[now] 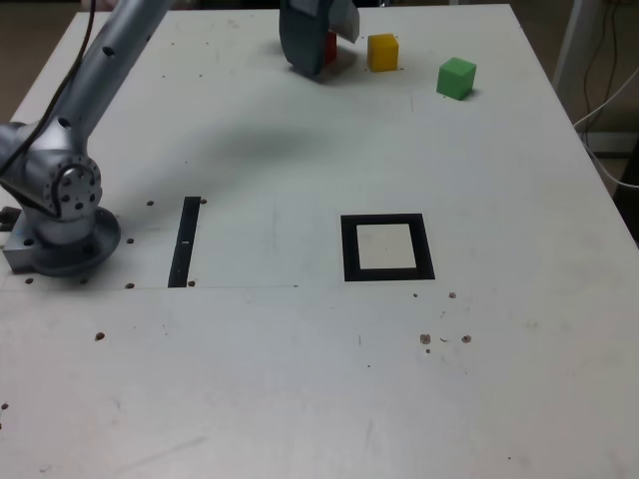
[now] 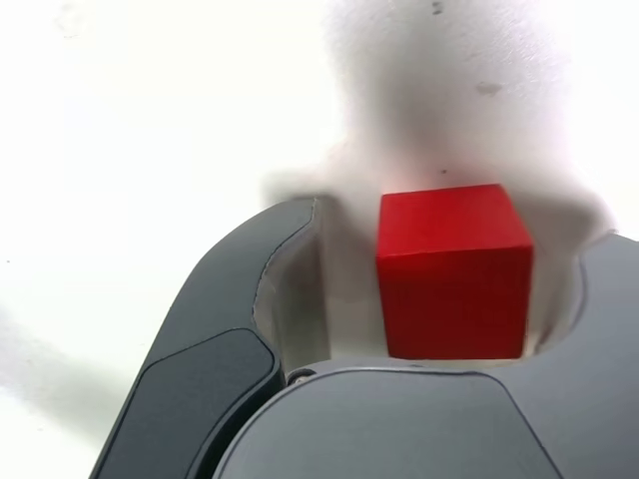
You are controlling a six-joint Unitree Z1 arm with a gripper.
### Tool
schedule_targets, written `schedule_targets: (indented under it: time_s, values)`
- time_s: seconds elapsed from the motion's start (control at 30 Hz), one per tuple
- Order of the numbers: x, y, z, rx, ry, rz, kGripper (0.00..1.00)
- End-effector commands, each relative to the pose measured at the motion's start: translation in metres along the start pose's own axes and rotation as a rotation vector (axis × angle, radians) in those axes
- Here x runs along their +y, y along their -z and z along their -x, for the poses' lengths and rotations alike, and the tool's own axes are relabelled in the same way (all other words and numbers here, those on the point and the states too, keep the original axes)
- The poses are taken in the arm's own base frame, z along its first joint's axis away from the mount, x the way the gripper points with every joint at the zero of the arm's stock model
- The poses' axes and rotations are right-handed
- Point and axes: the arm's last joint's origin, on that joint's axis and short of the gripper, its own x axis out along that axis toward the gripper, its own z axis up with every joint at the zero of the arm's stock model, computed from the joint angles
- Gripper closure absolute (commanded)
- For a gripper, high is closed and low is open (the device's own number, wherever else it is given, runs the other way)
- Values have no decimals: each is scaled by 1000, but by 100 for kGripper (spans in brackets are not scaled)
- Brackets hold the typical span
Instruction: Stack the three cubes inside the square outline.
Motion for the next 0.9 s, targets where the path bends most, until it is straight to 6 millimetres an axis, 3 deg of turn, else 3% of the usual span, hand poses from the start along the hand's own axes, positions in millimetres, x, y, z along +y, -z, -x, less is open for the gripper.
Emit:
schedule_targets:
  time_s: [0.0, 0.1, 0.17, 0.87]
  values:
    - [2, -1, -1, 4, -7, 2, 51]
    - [2, -2, 1, -11, -17, -2, 65]
    - [1, -3, 1, -15, -20, -4, 69]
    - [0, 1, 7, -15, -11, -29, 72]
